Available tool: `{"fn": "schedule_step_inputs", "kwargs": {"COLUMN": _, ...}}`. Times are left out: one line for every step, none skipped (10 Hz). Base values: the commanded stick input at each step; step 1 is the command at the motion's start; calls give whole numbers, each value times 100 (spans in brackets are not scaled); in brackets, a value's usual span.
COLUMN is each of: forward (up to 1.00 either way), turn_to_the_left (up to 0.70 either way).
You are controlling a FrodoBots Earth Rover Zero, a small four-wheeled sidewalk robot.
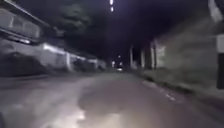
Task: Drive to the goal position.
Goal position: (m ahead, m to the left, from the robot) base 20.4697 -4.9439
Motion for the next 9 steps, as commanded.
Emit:
{"fn": "schedule_step_inputs", "kwargs": {"forward": 70, "turn_to_the_left": 0}}
{"fn": "schedule_step_inputs", "kwargs": {"forward": 70, "turn_to_the_left": 0}}
{"fn": "schedule_step_inputs", "kwargs": {"forward": 70, "turn_to_the_left": 0}}
{"fn": "schedule_step_inputs", "kwargs": {"forward": 70, "turn_to_the_left": 0}}
{"fn": "schedule_step_inputs", "kwargs": {"forward": 70, "turn_to_the_left": 0}}
{"fn": "schedule_step_inputs", "kwargs": {"forward": 70, "turn_to_the_left": 0}}
{"fn": "schedule_step_inputs", "kwargs": {"forward": 70, "turn_to_the_left": -23}}
{"fn": "schedule_step_inputs", "kwargs": {"forward": 70, "turn_to_the_left": -35}}
{"fn": "schedule_step_inputs", "kwargs": {"forward": 70, "turn_to_the_left": -35}}
